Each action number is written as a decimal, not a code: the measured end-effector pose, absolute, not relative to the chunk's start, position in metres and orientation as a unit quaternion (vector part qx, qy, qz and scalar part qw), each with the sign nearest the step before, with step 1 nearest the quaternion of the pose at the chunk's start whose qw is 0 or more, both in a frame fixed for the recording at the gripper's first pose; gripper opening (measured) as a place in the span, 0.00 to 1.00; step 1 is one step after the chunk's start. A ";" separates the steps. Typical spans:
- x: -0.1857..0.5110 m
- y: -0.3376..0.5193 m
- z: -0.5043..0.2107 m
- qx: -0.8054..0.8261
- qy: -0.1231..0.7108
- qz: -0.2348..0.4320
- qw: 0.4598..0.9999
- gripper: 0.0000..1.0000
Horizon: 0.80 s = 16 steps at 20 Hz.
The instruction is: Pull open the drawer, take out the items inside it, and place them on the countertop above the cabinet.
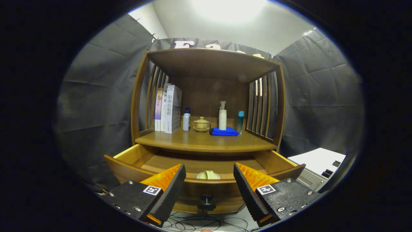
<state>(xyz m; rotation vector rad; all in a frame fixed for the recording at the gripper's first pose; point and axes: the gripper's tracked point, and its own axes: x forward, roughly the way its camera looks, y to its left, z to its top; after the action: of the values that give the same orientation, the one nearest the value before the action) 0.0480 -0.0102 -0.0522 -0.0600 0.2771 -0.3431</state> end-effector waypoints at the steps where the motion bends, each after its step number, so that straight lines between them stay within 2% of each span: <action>1: 0.055 -0.016 -0.054 -0.028 0.151 -0.182 0.971 0.92; 4: 0.076 -0.032 -0.076 -0.033 0.216 -0.212 0.953 0.93; 16: 0.132 -0.041 -0.163 0.007 0.417 -0.191 0.889 0.95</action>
<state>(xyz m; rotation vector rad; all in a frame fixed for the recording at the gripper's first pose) 0.1317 -0.0406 -0.1627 0.0156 0.8656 -0.3962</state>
